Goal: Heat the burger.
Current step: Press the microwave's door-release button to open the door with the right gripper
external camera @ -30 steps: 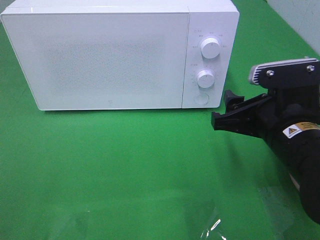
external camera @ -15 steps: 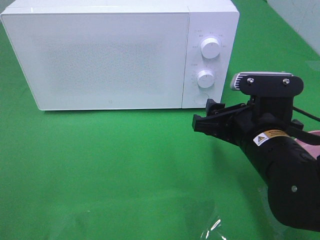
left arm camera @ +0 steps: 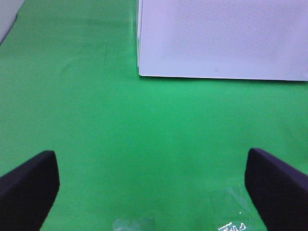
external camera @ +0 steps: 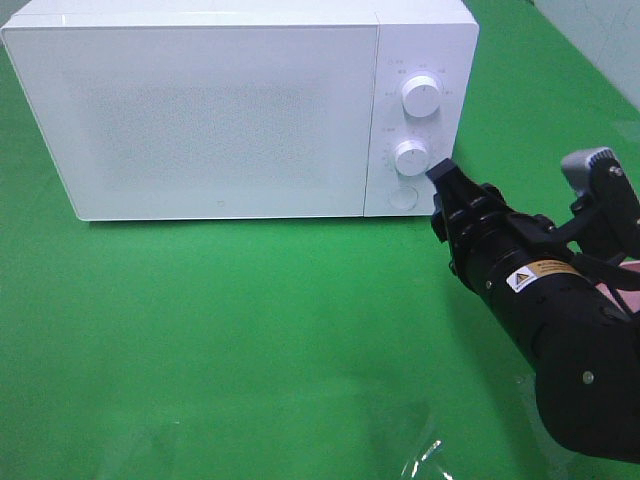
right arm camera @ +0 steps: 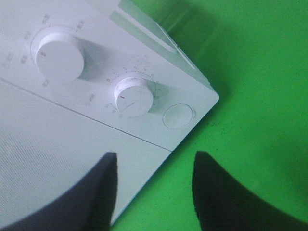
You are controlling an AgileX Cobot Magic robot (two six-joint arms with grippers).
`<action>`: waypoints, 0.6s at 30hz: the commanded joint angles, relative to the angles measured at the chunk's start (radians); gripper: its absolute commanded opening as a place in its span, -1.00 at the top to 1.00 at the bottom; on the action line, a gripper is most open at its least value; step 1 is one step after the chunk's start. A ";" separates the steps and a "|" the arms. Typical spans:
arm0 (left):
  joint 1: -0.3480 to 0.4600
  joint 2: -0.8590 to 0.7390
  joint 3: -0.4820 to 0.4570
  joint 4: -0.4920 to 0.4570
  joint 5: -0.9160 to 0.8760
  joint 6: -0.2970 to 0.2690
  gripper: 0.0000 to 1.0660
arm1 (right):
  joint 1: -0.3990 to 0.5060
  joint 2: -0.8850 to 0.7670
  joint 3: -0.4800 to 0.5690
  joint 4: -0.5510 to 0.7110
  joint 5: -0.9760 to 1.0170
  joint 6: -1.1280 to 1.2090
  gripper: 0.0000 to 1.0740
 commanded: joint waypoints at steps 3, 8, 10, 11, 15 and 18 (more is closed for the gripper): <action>0.003 -0.016 -0.001 -0.003 -0.011 -0.006 -0.81 | 0.001 0.003 -0.004 -0.005 0.014 0.290 0.67; 0.003 -0.016 -0.001 -0.003 -0.011 -0.006 -0.81 | 0.001 0.003 -0.004 -0.013 0.059 0.403 1.00; 0.003 -0.016 -0.001 -0.003 -0.011 -0.006 -0.81 | 0.001 0.003 -0.004 -0.030 0.072 0.421 1.00; 0.003 -0.016 -0.001 -0.003 -0.011 -0.006 -0.81 | 0.001 0.006 -0.005 -0.035 0.072 0.440 1.00; 0.003 -0.016 -0.001 -0.003 -0.011 -0.006 -0.81 | -0.001 0.006 -0.005 -0.042 0.088 0.474 1.00; 0.003 -0.016 -0.001 -0.003 -0.011 -0.006 -0.81 | -0.025 0.006 -0.005 -0.075 0.106 0.496 1.00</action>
